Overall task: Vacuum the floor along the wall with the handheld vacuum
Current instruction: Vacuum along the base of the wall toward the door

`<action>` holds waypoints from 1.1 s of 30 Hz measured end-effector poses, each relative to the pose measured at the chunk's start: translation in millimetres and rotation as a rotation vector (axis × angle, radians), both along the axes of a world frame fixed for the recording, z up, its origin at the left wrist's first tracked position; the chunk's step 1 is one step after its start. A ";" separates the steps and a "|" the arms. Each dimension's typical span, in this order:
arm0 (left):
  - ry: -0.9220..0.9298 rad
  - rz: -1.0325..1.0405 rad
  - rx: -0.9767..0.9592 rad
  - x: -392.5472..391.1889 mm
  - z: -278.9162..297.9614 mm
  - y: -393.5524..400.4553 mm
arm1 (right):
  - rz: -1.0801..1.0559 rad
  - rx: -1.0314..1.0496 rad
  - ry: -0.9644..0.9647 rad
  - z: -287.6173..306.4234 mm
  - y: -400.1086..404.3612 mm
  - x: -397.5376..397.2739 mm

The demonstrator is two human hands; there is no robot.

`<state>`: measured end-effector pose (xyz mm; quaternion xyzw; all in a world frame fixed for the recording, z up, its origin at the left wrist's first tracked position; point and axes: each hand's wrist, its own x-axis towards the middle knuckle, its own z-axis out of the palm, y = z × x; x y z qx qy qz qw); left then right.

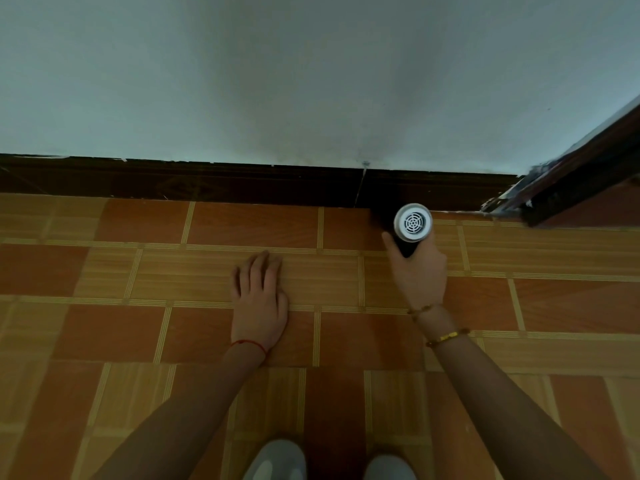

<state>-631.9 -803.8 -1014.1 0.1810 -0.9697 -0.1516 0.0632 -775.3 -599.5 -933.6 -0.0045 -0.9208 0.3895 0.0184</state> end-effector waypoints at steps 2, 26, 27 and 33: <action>0.004 -0.003 0.000 0.1 0.1 -0.2 | 0.006 -0.015 -0.009 0.8 -1.9 0.5; -0.009 -0.009 -0.004 0.5 1.5 -0.6 | 0.090 -0.016 -0.020 -5.6 11.9 -4.5; -0.011 -0.009 -0.007 0.4 1.4 -0.6 | 0.036 -0.022 -0.023 -4.2 22.7 -5.3; -0.018 -0.001 -0.023 -0.4 -1.9 1.0 | 0.089 -0.027 -0.093 13.6 53.2 -0.4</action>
